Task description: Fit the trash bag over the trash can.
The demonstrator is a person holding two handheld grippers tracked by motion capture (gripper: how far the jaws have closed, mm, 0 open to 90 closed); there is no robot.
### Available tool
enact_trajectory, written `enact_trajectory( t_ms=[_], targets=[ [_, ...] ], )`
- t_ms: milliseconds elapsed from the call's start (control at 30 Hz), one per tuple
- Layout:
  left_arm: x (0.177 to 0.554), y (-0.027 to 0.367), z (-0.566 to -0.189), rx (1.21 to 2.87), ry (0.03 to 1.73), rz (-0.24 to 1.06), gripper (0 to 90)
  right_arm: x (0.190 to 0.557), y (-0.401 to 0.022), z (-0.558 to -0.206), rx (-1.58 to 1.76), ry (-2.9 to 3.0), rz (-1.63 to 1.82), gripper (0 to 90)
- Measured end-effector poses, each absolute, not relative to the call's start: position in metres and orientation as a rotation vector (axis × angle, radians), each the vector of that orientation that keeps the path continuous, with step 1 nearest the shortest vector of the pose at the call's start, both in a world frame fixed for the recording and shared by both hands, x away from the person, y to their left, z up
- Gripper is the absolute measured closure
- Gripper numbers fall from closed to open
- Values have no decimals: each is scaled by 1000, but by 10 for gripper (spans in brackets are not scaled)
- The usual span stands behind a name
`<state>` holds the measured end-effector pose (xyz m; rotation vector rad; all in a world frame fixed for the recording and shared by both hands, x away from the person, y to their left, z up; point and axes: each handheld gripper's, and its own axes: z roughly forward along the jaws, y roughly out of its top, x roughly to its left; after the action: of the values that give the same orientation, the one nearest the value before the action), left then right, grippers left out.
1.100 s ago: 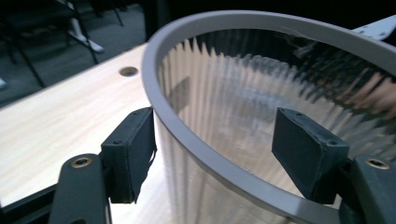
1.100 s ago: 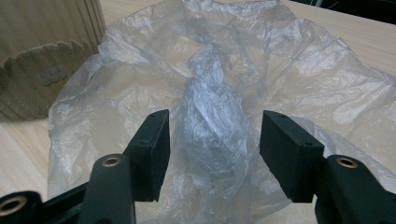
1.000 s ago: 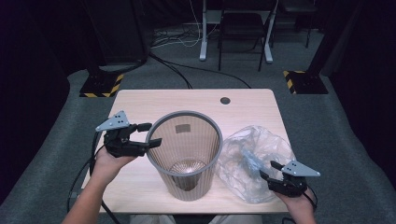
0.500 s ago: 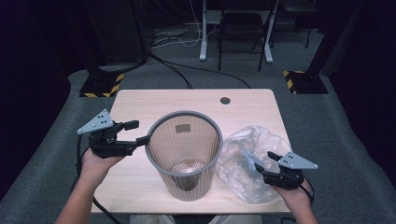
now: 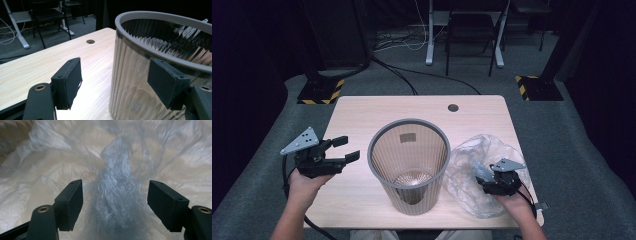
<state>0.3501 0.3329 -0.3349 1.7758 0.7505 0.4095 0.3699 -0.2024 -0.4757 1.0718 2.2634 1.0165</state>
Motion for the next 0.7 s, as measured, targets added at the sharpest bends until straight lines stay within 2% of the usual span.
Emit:
enact_trajectory(
  t_ms=[700],
  targets=[
    [341, 328, -351, 1815, 766, 415, 270, 378, -202, -502, 1124, 2333, 968, 330]
  ],
)
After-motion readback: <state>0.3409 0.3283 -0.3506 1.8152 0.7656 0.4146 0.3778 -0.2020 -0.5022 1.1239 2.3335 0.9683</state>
